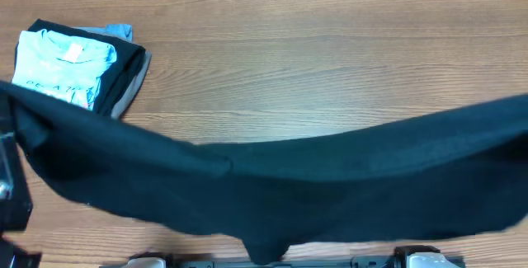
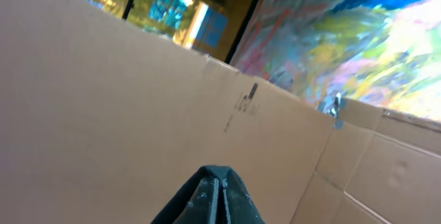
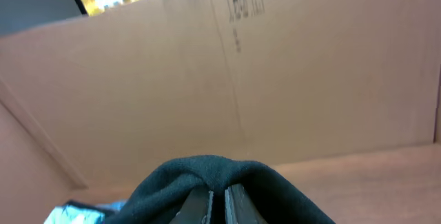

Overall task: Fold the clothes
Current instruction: 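Lift the black shirt with both grippers and stretch it across the table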

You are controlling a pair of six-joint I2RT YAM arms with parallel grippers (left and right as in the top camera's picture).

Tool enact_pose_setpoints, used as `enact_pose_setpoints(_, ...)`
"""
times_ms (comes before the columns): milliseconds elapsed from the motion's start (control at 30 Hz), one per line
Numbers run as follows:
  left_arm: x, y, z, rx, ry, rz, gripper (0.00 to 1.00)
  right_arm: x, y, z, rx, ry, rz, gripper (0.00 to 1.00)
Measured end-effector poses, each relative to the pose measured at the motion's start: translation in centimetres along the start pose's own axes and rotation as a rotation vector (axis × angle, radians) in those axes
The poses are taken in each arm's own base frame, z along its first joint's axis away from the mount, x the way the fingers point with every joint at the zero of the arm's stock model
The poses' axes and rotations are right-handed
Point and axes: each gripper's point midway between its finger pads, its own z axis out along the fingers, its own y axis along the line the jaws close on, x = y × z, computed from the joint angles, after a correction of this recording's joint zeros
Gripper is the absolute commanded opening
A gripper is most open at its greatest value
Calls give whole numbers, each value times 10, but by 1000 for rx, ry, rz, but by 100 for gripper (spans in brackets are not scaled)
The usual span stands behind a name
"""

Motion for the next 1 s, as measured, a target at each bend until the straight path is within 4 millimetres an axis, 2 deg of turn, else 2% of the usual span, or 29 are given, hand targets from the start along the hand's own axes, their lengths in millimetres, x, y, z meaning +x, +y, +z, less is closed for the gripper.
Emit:
enact_pose_setpoints(67, 5, 7, 11, -18, 29, -10, 4, 6, -2, 9, 7, 37, 3, 4)
enact_pose_setpoints(100, 9, 13, 21, -30, 49, -17, 4, 17, -6, 27, 22, 101, 10, 4)
enact_pose_setpoints(133, 12, 18, 30, -41, 66, -23, 4, 20, -8, 34, 28, 123, 12, 4)
enact_pose_setpoints(233, 22, 37, 70, -71, 117, -40, 4, 37, -16, 67, 56, 222, 12, 4)
enact_pose_setpoints(300, 41, 62, 109, -115, 189, -65, 4, 50, -23, 98, 75, 302, 4, 4)
enact_pose_setpoints(367, 58, 81, 135, -148, 248, -85, 4, 61, -28, 119, 88, 358, 2, 4)
enact_pose_setpoints(433, 73, 96, 152, -176, 295, -101, 4, 66, -30, 128, 94, 384, -1, 4)
enact_pose_setpoints(500, 78, 100, 156, -186, 311, -107, 4, 66, -30, 128, 93, 385, -6, 4)
enact_pose_setpoints(533, 77, 99, 155, -184, 308, -106, 4, 63, -29, 124, 91, 372, -9, 4)
enact_pose_setpoints(633, 63, 83, 136, -152, 268, -92, 4, 51, -24, 103, 74, 310, -18, 4)
enact_pose_setpoints(733, 39, 53, 97, -94, 190, -64, 4, 34, -16, 68, 54, 216, -24, 4)
enact_pose_setpoints(967, 14, 2, 17, 25, 83, -22, 4, 18, -6, 14, 23, 91, -6, 4)
enact_pose_setpoints(1000, 10, -8, 0, 46, 56, -11, 4, 17, -5, 5, 19, 71, 1, 4)
